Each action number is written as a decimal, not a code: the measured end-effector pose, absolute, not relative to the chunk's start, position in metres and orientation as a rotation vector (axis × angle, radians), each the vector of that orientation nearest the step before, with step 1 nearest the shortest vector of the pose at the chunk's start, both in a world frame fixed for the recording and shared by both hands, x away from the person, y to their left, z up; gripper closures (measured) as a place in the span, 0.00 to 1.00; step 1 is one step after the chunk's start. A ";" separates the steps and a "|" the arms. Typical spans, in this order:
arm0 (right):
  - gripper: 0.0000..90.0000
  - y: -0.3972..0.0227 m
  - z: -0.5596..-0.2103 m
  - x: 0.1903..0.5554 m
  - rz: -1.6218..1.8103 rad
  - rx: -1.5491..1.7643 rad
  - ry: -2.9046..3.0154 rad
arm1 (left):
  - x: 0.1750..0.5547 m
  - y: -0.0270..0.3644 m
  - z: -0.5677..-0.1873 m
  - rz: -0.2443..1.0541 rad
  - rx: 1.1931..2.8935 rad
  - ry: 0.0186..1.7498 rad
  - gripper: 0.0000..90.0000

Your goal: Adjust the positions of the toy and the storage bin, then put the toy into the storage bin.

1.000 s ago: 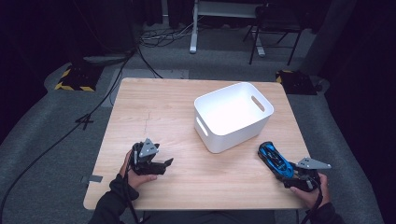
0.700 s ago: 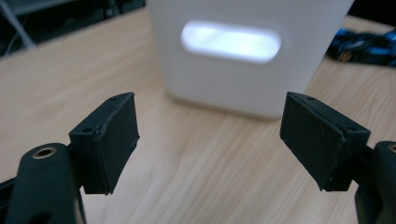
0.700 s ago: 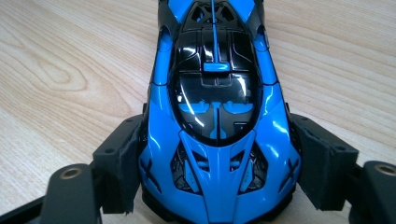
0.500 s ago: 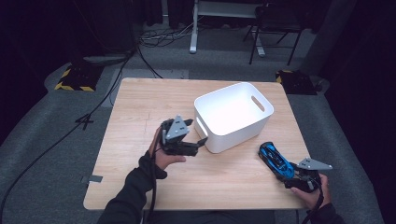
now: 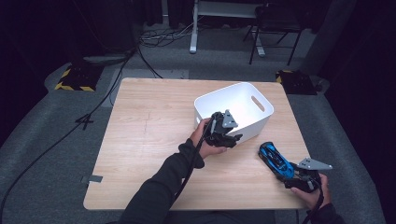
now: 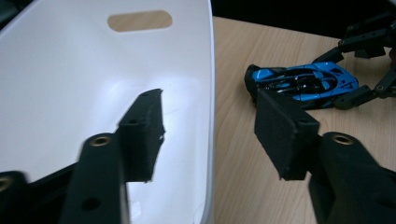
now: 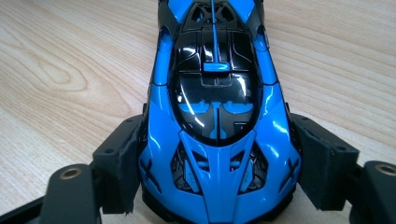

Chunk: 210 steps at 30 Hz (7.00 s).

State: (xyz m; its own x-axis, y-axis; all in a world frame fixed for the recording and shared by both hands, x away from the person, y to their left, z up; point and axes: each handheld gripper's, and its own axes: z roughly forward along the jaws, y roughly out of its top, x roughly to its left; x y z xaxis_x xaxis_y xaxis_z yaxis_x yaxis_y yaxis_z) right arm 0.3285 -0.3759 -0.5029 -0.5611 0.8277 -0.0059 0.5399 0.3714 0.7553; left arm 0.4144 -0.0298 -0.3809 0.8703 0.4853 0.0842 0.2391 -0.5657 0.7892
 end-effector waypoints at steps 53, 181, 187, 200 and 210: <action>0.29 -0.376 -0.503 0.329 1.024 1.192 2.253 | 0.350 0.152 -0.418 0.510 2.093 0.665 0.18; 0.29 -0.382 -0.397 0.329 1.358 0.997 1.948 | 0.346 0.207 -0.502 0.358 2.222 0.967 0.16; 0.29 -0.373 -0.390 0.335 1.364 0.980 1.952 | 0.346 0.207 -0.502 0.358 2.222 0.967 0.16; 0.29 -0.357 -0.375 0.349 1.388 0.945 1.958 | 0.346 0.207 -0.502 0.356 2.220 0.969 0.16; 0.29 -0.339 -0.362 0.364 1.373 0.910 1.987 | 0.346 0.207 -0.502 0.357 2.219 0.972 0.16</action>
